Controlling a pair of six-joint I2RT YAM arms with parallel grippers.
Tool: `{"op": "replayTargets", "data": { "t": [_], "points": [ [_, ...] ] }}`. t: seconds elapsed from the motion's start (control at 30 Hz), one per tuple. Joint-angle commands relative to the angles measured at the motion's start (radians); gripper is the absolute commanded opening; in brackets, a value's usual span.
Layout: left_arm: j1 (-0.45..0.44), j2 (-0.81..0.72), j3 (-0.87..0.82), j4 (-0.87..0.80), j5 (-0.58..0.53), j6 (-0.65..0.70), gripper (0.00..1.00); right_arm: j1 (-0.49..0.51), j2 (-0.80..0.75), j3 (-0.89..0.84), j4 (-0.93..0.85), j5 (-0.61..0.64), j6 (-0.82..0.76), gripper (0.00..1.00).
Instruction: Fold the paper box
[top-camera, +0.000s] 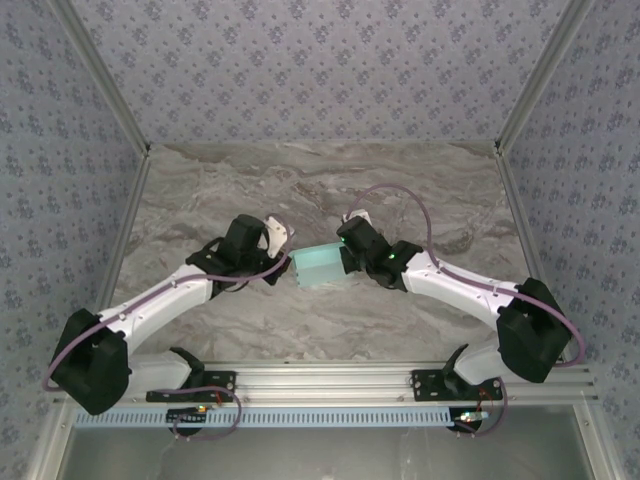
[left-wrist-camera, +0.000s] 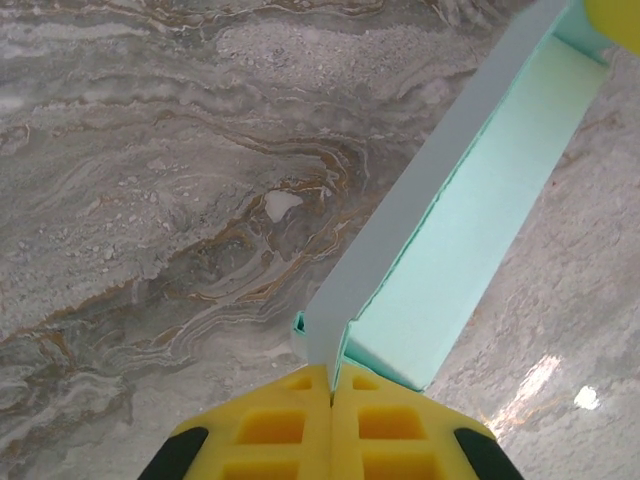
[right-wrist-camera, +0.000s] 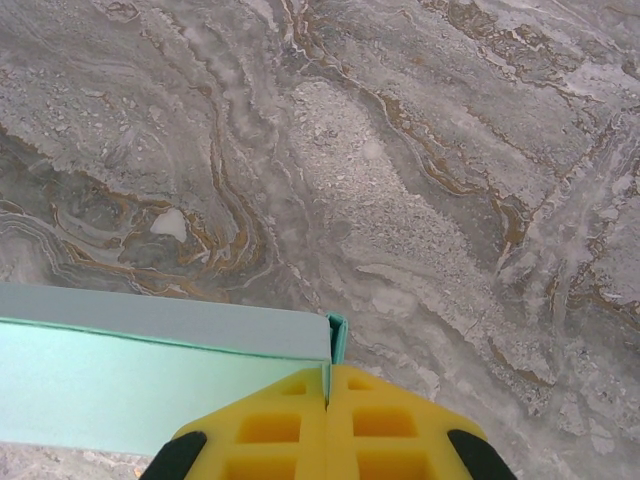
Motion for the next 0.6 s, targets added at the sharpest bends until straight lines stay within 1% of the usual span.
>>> {"op": "replayTargets", "data": {
  "t": [0.0, 0.1, 0.27, 0.4, 0.57],
  "points": [
    [-0.011, 0.010, 0.043, 0.006, 0.014, -0.140, 0.00, 0.015, 0.006, 0.007, -0.033, 0.012, 0.020, 0.05],
    [-0.018, 0.006, 0.033, 0.028, -0.006, -0.303, 0.00, 0.020, 0.002, 0.000, -0.033, 0.015, 0.026, 0.05],
    [-0.056, -0.017, 0.007, 0.051, -0.110, -0.530, 0.00, 0.028, -0.005, -0.015, -0.021, 0.015, 0.043, 0.05],
    [-0.089, -0.024, -0.004, 0.089, -0.167, -0.656, 0.00, 0.036, -0.004, -0.027, -0.007, 0.015, 0.052, 0.05],
    [-0.131, -0.008, -0.018, 0.125, -0.217, -0.738, 0.00, 0.041, -0.005, -0.035, 0.001, 0.017, 0.054, 0.05]
  ]
}}
